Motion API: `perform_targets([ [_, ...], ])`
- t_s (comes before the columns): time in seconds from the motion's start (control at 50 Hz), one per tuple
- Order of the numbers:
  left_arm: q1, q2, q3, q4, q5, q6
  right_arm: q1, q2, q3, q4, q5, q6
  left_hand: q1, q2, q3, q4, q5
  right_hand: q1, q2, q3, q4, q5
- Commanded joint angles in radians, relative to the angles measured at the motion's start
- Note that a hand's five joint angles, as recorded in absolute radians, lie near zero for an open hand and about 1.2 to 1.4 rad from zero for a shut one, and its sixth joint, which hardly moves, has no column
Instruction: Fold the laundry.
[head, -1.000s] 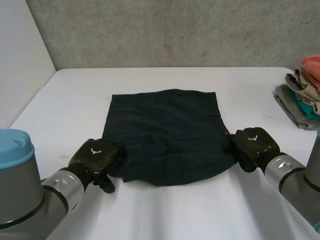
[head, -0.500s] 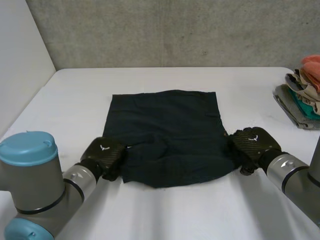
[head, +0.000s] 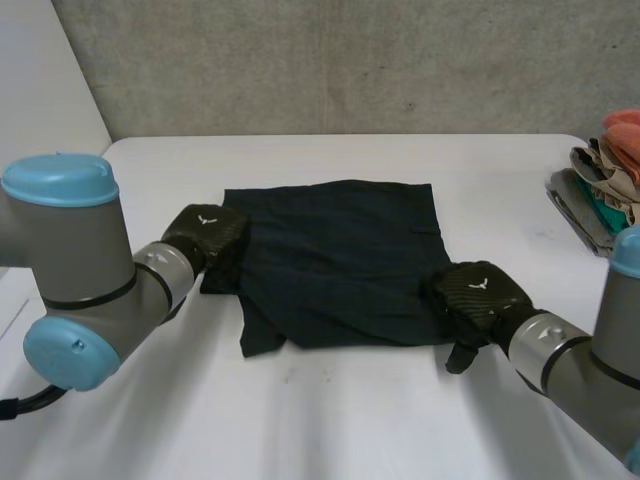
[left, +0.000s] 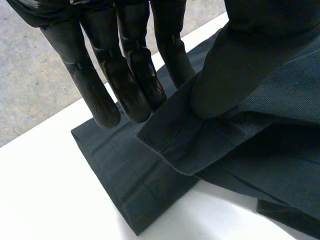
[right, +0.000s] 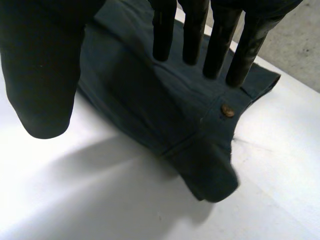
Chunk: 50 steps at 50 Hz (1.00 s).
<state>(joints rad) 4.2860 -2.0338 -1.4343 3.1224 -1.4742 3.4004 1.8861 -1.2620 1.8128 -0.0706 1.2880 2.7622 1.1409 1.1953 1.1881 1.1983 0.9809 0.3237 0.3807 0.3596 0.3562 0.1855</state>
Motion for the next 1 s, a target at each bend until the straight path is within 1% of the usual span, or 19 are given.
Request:
perform_targets([
  [0.02,0.002,0.007,0.018,-0.007,-0.002,0.002,0.002,0.119,-0.079,-0.087,0.036,-0.01,0.255,0.201,0.208,0.198,0.241,0.606,0.549,0.57,0.573,0.57],
  [0.06,-0.002,0.012,0.014,-0.007,-0.002,0.0,0.002,0.136,-0.096,-0.107,0.05,-0.015,0.255,0.201,0.208,0.198,0.241,0.674,0.617,0.638,0.641,0.638],
  [0.08,-0.002,0.015,0.011,-0.008,0.0,-0.001,0.001,0.148,-0.105,-0.112,0.051,-0.016,0.255,0.201,0.208,0.198,0.241,0.779,0.722,0.743,0.746,0.743],
  [0.1,-0.002,0.018,0.009,-0.01,0.0,-0.001,-0.001,0.167,-0.125,-0.118,0.062,-0.019,0.255,0.201,0.208,0.198,0.241,1.07,1.013,1.034,1.037,1.033],
  [0.16,-0.003,0.032,-0.003,-0.028,0.0,0.003,-0.005,0.168,-0.144,-0.115,0.073,-0.024,0.255,0.201,0.208,0.198,0.241,1.073,1.016,1.037,1.04,1.036],
  [0.24,-0.003,0.102,-0.037,-0.119,0.0,0.016,-0.005,0.135,-0.141,-0.101,0.076,-0.047,0.255,0.201,0.208,0.198,0.241,1.073,1.016,1.037,1.04,1.036],
  [0.26,-0.006,0.137,-0.061,-0.171,0.005,0.022,-0.005,0.077,-0.139,-0.081,0.073,-0.07,0.255,0.201,0.208,0.198,0.241,1.073,1.016,1.037,1.04,1.036],
  [0.3,-0.012,0.177,-0.087,-0.223,0.006,0.031,-0.004,0.003,-0.136,-0.042,0.07,-0.101,0.255,0.201,0.208,0.198,0.241,1.073,1.016,1.037,1.04,1.036],
  [0.32,-0.014,0.202,-0.103,-0.247,0.008,0.037,-0.002,-0.029,-0.135,-0.013,0.068,-0.119,0.255,0.201,0.208,0.198,0.241,1.073,1.016,1.037,1.04,1.036],
  [0.34,-0.017,0.257,-0.135,-0.289,0.009,0.051,-0.004,-0.092,-0.135,0.055,0.064,-0.156,0.255,0.201,0.208,0.198,0.241,1.073,1.016,1.037,1.04,1.036],
  [0.4,-0.021,0.345,-0.187,-0.327,0.011,0.085,-0.007,-0.149,-0.144,0.175,0.059,-0.217,0.255,0.201,0.208,0.198,0.241,1.073,1.016,1.037,1.04,1.036],
  [0.42,-0.028,0.404,-0.22,-0.347,0.009,0.112,-0.007,-0.175,-0.15,0.255,0.056,-0.26,0.255,0.201,0.208,0.198,0.241,1.073,1.016,1.037,1.04,1.036],
  [0.5,-0.063,0.548,-0.296,-0.38,0.009,0.18,-0.008,-0.229,-0.138,0.432,0.051,-0.383,0.255,0.201,0.208,0.198,0.241,1.073,1.016,1.037,1.04,1.036],
  [0.58,-0.09,0.621,-0.377,-0.401,0.008,0.217,-0.01,-0.234,-0.101,0.551,0.066,-0.496,0.255,0.201,0.208,0.198,0.241,1.073,1.016,1.037,1.04,1.036],
  [0.64,-0.103,0.606,-0.418,-0.398,0.009,0.223,-0.01,-0.234,-0.069,0.594,0.057,-0.535,0.255,0.201,0.208,0.198,0.241,1.073,1.016,1.037,1.04,1.036],
  [0.7,-0.104,0.566,-0.436,-0.397,0.008,0.224,-0.008,-0.231,-0.047,0.595,0.06,-0.538,0.255,0.201,0.208,0.198,0.241,1.073,1.016,1.037,1.04,1.036],
  [0.82,-0.106,0.365,-0.368,-0.367,-0.005,0.227,-0.004,-0.182,-0.059,0.546,0.057,-0.538,0.255,0.201,0.208,0.198,0.241,1.073,1.016,1.037,1.04,1.036],
  [0.88,-0.106,0.261,-0.255,-0.279,-0.015,0.24,0.002,-0.113,-0.122,0.45,0.065,-0.526,0.255,0.201,0.208,0.198,0.241,1.073,1.016,1.037,1.04,1.036],
  [1.0,-0.104,0.031,0.015,-0.067,-0.083,0.275,0.007,0.062,-0.282,0.273,0.08,-0.444,0.255,0.201,0.208,0.198,0.241,1.073,1.016,1.037,1.04,1.036],
])
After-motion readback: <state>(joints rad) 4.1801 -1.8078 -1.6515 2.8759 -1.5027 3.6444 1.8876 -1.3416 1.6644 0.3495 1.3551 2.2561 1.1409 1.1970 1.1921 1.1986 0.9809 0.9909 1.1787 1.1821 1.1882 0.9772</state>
